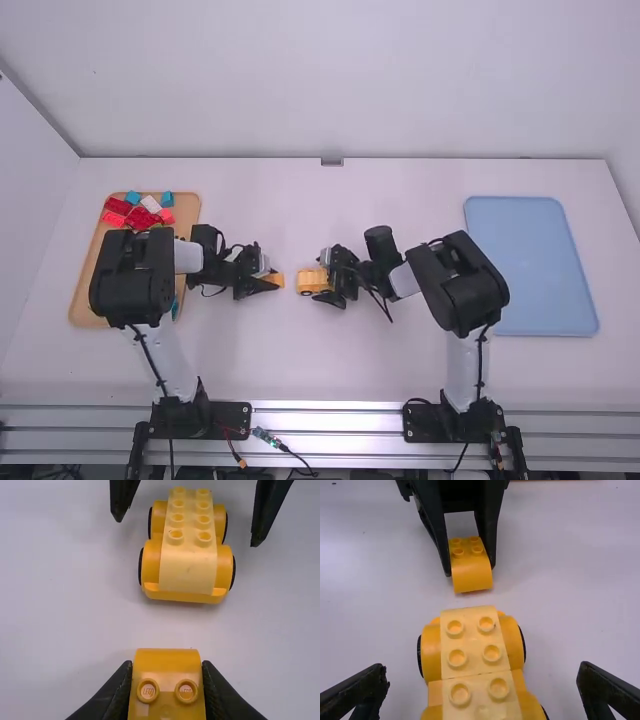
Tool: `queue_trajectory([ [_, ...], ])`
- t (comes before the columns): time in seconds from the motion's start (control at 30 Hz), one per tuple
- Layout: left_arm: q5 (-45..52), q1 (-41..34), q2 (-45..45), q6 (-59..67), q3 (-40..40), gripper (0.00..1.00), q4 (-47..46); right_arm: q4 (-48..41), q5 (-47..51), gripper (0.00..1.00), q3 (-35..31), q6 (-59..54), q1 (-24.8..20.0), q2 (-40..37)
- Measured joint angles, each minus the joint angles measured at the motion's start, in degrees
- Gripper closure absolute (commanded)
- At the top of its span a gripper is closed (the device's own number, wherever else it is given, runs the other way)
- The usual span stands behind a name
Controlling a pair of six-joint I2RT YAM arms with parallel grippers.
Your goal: Assemble lego blocks to make yellow taxi
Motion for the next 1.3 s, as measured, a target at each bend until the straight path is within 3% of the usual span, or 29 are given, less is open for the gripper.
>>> queue_trajectory([
  [0.7, -0.13, -3.28, 0.00, -0.22, 4.81, 0.98, -7.13, -1.25, -0.96, 0.10, 0.09, -5.16, -0.13, 1.53],
  [1.07, -0.31, -4.09, -0.24, -0.22, 7.15, 0.98, -10.34, -1.40, -4.48, 0.10, 0.09, -7.54, -2.62, 1.53],
  [1.3, -0.31, -4.17, -0.85, -0.26, 7.54, 0.98, -10.80, -1.29, -3.78, 0.11, 0.09, -8.28, -0.83, 1.55],
])
